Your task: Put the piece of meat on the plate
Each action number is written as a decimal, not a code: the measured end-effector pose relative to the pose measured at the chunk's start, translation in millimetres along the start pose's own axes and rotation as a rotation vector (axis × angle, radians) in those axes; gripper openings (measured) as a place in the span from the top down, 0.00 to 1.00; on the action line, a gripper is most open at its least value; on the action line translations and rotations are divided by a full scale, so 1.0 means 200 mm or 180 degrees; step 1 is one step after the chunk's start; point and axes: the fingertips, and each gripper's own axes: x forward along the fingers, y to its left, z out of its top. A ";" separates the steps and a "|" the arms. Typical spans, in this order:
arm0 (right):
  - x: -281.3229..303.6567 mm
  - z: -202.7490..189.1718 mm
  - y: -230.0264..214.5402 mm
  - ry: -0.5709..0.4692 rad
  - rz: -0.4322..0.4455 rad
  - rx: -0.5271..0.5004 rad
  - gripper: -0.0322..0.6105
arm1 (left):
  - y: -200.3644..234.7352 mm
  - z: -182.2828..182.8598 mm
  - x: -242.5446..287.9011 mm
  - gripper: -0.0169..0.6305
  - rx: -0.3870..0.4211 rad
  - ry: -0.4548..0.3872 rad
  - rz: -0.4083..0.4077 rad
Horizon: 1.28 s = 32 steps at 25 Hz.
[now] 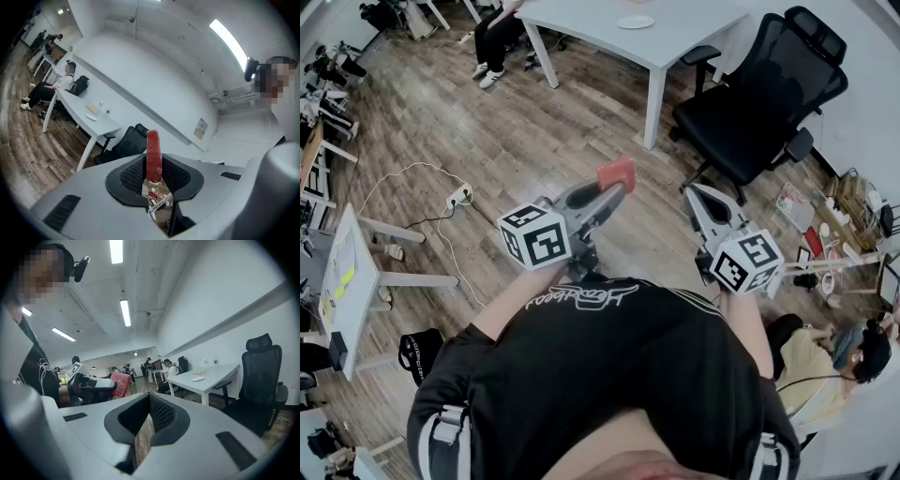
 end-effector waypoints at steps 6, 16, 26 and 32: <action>-0.04 0.01 0.02 -0.0008 0.0040 -0.0015 0.94 | -0.05 -0.01 -0.02 0.83 0.0013 -0.0014 0.0014; -0.06 0.06 -0.01 -0.0090 0.0232 0.0138 0.94 | -0.12 -0.01 0.02 0.83 0.0006 -0.0047 0.0044; 0.00 0.01 -0.03 -0.0048 0.0226 0.0208 0.94 | -0.08 0.00 0.01 0.83 -0.0055 -0.0027 0.0089; -0.01 0.01 -0.10 -0.0074 0.0191 0.0411 0.94 | -0.05 -0.02 0.09 0.83 -0.0159 0.0031 0.0014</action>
